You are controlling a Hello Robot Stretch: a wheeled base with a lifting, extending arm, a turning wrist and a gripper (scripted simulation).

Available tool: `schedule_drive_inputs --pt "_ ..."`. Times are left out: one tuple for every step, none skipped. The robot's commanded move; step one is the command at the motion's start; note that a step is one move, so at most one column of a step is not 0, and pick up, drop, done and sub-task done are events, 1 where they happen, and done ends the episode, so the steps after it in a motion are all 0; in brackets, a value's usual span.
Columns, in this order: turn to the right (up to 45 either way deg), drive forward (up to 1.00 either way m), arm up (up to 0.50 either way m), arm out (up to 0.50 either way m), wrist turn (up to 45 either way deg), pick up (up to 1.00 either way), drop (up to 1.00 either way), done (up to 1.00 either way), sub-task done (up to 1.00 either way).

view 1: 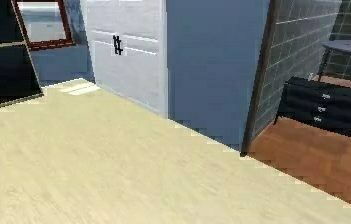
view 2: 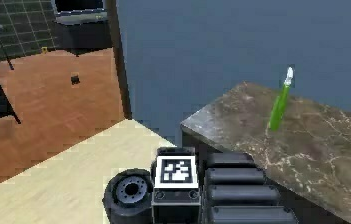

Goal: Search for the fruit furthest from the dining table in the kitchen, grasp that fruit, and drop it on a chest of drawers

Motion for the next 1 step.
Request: schedule_drive_inputs --pt "36.0 0.0 0.0 0.0 0.0 0.0 0.0 0.0 0.0"
